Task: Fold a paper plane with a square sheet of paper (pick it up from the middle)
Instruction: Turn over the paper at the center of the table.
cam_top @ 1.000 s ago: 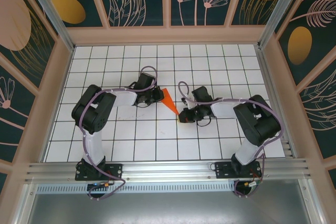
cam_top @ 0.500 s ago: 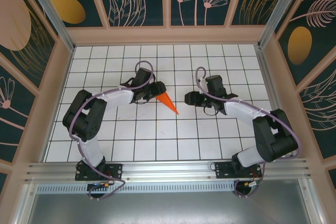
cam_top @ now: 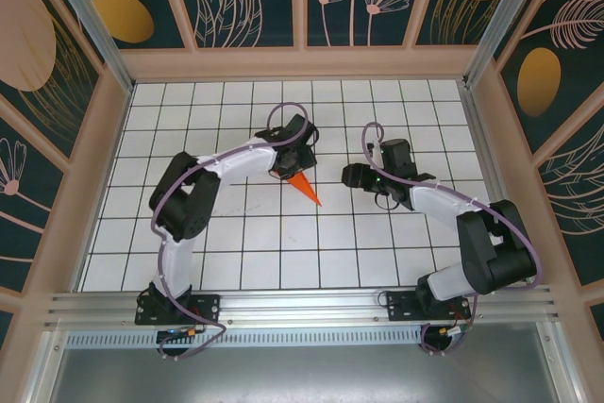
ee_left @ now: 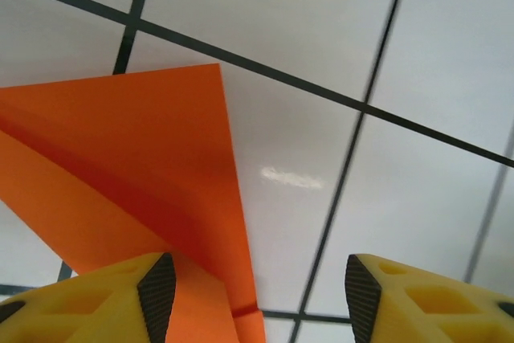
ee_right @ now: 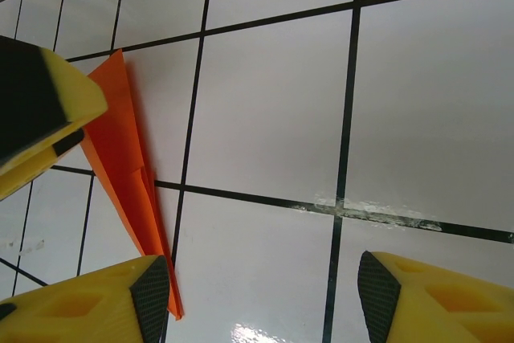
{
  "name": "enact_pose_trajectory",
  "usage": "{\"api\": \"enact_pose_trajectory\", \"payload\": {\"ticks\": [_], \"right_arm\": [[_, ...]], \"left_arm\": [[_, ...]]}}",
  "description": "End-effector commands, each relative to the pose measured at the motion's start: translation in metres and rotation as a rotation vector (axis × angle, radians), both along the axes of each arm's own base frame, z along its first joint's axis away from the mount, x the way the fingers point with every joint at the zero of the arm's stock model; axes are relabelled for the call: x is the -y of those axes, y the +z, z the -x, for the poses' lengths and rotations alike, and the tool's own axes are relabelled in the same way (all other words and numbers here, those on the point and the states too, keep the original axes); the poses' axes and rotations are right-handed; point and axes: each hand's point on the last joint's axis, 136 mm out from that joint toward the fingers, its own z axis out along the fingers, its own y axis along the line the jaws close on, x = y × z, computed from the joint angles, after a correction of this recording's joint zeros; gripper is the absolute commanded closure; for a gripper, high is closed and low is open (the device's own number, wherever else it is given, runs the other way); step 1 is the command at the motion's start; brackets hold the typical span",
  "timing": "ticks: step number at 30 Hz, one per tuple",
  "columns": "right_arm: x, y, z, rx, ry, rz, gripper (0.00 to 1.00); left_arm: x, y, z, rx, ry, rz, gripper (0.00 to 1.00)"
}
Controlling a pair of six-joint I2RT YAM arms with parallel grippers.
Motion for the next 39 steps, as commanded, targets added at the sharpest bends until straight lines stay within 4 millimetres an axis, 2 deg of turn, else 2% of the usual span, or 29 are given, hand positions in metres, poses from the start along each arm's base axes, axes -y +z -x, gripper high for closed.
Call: {"api": "enact_pose_trajectory", "payload": {"ticks": [1, 6, 16, 20, 23, 27, 30, 35, 37, 39], "right_arm": [[0.006, 0.006, -0.004, 0.031, -0.039, -0.006, 0.34], [0.007, 0.003, -0.004, 0.022, -0.047, -0.004, 0.34], [0.009, -0.003, -0.005, -0.001, -0.056, 0.007, 0.34], [0.009, -0.004, -0.005, -0.01, -0.057, 0.01, 0.35], [0.009, -0.003, -0.005, -0.014, -0.057, 0.011, 0.35], [0.008, 0.002, -0.005, -0.004, -0.053, 0.004, 0.35], [0.005, 0.01, -0.003, 0.008, -0.042, -0.023, 0.35], [-0.002, 0.032, -0.001, 0.038, -0.024, -0.115, 0.35], [-0.005, 0.04, 0.0, 0.045, -0.019, -0.151, 0.35], [-0.008, 0.045, 0.002, 0.044, -0.012, -0.182, 0.35]], "left_arm": [[-0.024, -0.016, 0.017, -0.107, 0.052, -0.164, 0.4], [-0.026, -0.019, 0.022, -0.134, 0.06, -0.193, 0.47], [-0.032, -0.007, 0.03, -0.11, 0.092, -0.156, 0.59], [-0.032, -0.002, 0.031, -0.084, 0.095, -0.127, 0.7], [-0.032, 0.001, 0.03, -0.059, 0.09, -0.112, 0.85], [-0.03, 0.015, 0.025, -0.003, 0.064, -0.088, 0.97], [-0.015, 0.033, 0.018, 0.082, -0.023, -0.013, 1.0], [0.026, 0.076, 0.017, 0.271, -0.202, 0.252, 1.0], [0.038, 0.085, 0.019, 0.315, -0.26, 0.322, 1.0], [0.045, 0.082, 0.022, 0.321, -0.301, 0.36, 1.0]]}}
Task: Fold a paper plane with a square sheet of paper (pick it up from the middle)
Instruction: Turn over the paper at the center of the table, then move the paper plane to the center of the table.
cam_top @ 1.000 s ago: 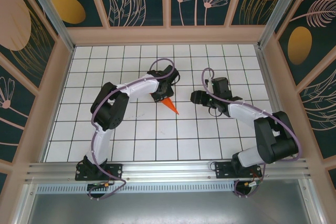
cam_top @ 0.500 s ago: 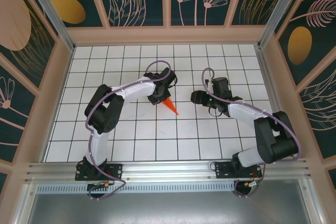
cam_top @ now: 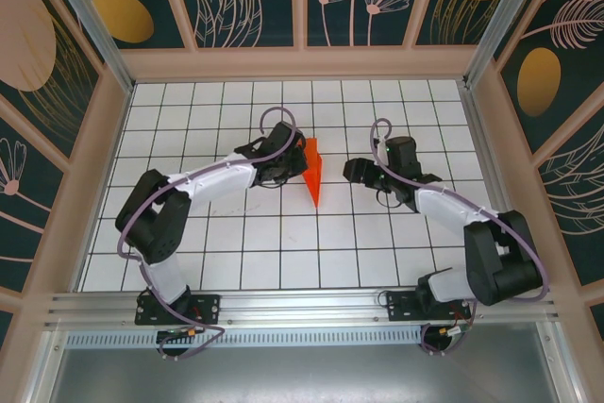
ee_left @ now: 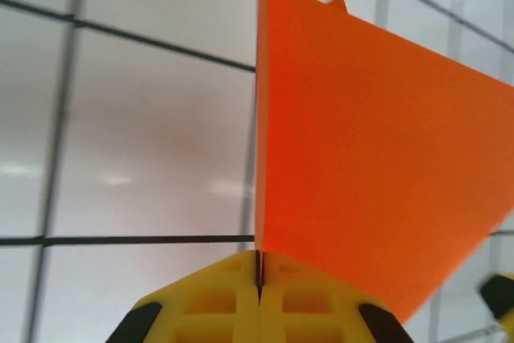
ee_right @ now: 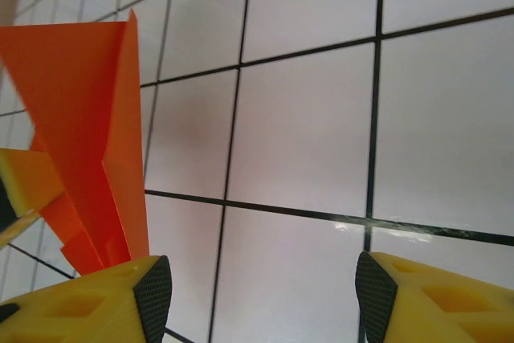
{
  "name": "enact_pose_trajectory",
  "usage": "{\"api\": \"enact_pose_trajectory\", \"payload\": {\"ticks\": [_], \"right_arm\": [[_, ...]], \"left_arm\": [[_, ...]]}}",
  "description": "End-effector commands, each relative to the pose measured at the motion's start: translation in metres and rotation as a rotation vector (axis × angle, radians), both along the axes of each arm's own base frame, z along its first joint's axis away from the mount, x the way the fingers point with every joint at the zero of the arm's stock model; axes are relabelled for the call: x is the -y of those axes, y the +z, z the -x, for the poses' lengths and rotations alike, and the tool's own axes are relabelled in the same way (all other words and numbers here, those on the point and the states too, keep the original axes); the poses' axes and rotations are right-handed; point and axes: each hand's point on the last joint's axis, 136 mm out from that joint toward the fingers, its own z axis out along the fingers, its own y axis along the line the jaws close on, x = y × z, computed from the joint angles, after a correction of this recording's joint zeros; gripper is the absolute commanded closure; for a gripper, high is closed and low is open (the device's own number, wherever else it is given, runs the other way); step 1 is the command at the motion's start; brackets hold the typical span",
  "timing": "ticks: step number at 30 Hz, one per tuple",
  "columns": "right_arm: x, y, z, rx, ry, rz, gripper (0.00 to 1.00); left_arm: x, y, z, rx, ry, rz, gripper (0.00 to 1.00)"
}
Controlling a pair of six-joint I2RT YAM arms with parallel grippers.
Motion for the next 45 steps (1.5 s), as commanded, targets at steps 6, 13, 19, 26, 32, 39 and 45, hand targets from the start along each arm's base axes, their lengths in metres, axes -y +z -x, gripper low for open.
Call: {"api": "enact_pose_trajectory", "payload": {"ticks": [6, 13, 19, 26, 32, 39, 45], "right_arm": [[-0.016, 0.017, 0.01, -0.005, 0.031, -0.152, 0.47], [-0.046, 0.004, 0.02, -0.033, 0.088, -0.11, 0.63], [-0.058, -0.016, 0.018, -0.078, 0.075, -0.057, 0.66], [-0.064, -0.032, 0.02, -0.123, 0.091, -0.019, 0.65], [-0.063, -0.047, 0.018, -0.156, 0.091, 0.02, 0.64], [-0.057, -0.055, 0.016, -0.154, 0.082, 0.083, 0.56], [-0.062, -0.058, 0.027, -0.178, 0.127, 0.067, 0.49]], "left_arm": [[0.051, -0.003, 0.005, 0.094, -0.22, 0.221, 1.0], [0.052, -0.039, 0.02, 0.019, -0.264, 0.23, 1.0], [0.041, -0.063, 0.03, -0.033, -0.251, 0.191, 1.0], [0.036, -0.075, 0.035, -0.06, -0.245, 0.164, 1.0], [0.031, -0.081, 0.034, -0.084, -0.233, 0.138, 1.0], [0.026, -0.088, 0.034, -0.117, -0.22, 0.121, 1.0], [0.026, -0.09, 0.034, -0.131, -0.217, 0.119, 1.0]]}}
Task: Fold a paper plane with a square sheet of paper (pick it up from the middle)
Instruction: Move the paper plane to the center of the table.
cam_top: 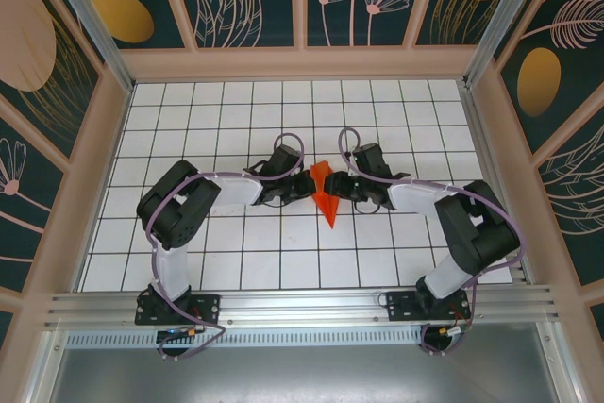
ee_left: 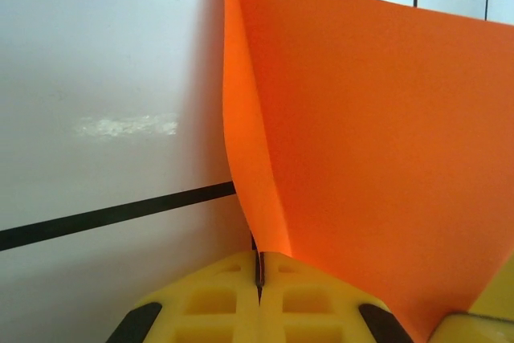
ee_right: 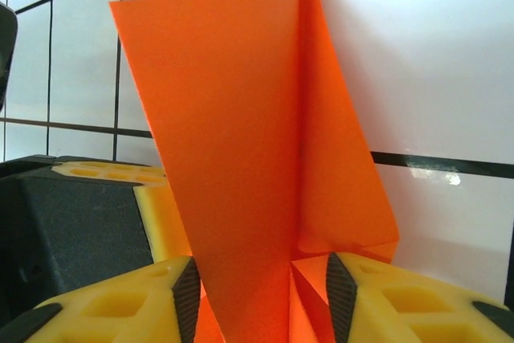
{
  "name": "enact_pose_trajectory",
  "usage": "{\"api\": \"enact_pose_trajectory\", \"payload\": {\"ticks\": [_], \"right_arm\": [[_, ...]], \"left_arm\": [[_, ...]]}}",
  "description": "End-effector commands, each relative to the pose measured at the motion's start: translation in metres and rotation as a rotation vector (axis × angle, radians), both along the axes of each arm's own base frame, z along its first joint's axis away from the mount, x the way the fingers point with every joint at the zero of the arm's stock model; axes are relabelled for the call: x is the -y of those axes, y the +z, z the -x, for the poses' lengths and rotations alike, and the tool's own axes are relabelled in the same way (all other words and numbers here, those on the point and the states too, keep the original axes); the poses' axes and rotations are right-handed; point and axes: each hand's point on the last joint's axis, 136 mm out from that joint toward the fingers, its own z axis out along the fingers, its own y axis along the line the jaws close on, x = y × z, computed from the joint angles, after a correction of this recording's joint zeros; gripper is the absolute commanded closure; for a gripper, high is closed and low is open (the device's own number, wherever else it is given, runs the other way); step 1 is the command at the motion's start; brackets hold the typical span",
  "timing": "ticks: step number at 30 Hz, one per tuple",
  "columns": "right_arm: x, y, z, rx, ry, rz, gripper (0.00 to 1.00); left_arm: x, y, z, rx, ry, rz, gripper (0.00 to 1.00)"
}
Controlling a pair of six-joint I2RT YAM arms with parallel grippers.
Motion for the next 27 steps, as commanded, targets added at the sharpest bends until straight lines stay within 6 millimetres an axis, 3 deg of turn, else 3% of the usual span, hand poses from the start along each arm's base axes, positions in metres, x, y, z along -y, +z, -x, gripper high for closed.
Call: {"api": "enact_pose_trajectory", "payload": {"ticks": [1, 9, 27], "right_arm": [[-0.006, 0.002, 0.006, 0.002, 0.042, 0.005, 0.48], [0.01, -0.003, 0.003, 0.026, -0.009, 0.097, 0.44], [-0.016, 0.012, 0.035, -0.06, 0.097, -0.093, 0.41]], "left_arm": [[-0.002, -0.007, -0.001, -0.021, -0.007, -0.022, 1.0], [-0.006, -0.011, -0.002, -0.043, 0.01, -0.033, 1.0], [-0.004, -0.011, -0.003, -0.057, 0.01, -0.024, 1.0]]}}
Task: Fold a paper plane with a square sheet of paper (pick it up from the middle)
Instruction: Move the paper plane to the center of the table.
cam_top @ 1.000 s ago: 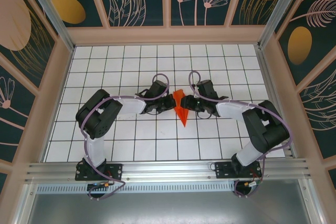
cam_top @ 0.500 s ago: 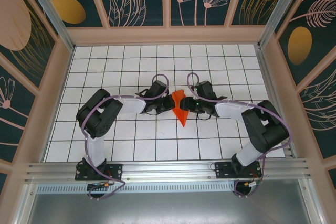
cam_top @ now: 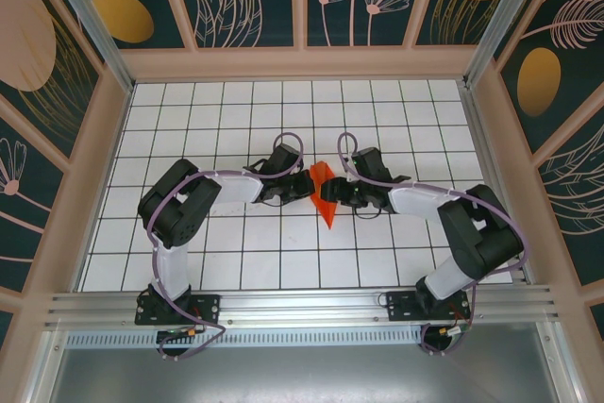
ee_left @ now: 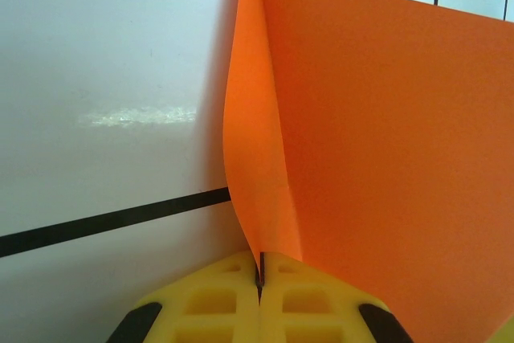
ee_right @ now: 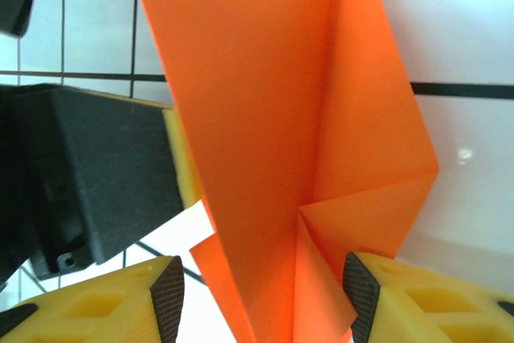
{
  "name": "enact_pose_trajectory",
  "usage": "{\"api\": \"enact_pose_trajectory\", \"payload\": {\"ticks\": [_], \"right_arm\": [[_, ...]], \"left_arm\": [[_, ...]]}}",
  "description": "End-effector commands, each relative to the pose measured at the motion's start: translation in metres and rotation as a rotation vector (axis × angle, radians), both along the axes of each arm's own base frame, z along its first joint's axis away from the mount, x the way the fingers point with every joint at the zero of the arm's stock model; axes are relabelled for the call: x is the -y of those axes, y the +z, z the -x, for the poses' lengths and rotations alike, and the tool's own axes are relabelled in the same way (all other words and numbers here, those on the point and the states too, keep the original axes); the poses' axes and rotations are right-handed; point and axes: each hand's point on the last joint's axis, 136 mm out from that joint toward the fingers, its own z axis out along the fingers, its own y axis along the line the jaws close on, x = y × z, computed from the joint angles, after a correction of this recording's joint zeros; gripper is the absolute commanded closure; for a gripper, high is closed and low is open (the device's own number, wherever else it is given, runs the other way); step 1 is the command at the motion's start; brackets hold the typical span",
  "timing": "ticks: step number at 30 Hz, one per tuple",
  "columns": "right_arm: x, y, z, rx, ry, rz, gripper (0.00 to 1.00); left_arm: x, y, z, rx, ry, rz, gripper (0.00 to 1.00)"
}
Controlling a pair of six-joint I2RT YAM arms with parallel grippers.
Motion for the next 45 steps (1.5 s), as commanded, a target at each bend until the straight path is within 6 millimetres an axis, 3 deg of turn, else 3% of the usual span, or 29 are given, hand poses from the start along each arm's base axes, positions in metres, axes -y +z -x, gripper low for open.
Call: {"api": "enact_pose_trajectory", "payload": {"ticks": [1, 8, 20, 29, 37, 39, 45], "right_arm": [[-0.008, 0.011, 0.012, -0.019, 0.029, -0.063, 0.41], [-0.019, -0.001, 0.025, -0.034, 0.071, -0.009, 0.41], [-0.015, -0.02, 0.011, -0.008, 0.027, 0.143, 0.46], [-0.012, -0.021, 0.006, -0.007, 0.0, 0.166, 0.67], [-0.012, -0.019, 0.003, 0.004, -0.008, 0.179, 0.79], [-0.012, -0.019, 0.003, 0.006, -0.01, 0.191, 0.85], [0.01, -0.006, -0.007, 0.076, -0.005, 0.307, 0.94]], "left_arm": [[-0.001, -0.007, -0.002, -0.026, 0.008, -0.012, 1.0], [0.003, -0.004, -0.002, -0.026, -0.002, 0.008, 1.0], [0.009, 0.003, 0.0, -0.025, -0.021, 0.047, 1.0], [0.008, 0.0, 0.0, -0.031, -0.021, 0.038, 1.0], [0.006, 0.002, -0.001, -0.023, -0.02, 0.024, 0.99], [0.006, 0.004, -0.002, -0.021, -0.018, 0.024, 0.95], [-0.011, 0.035, -0.013, 0.027, 0.061, -0.028, 0.61]]}}
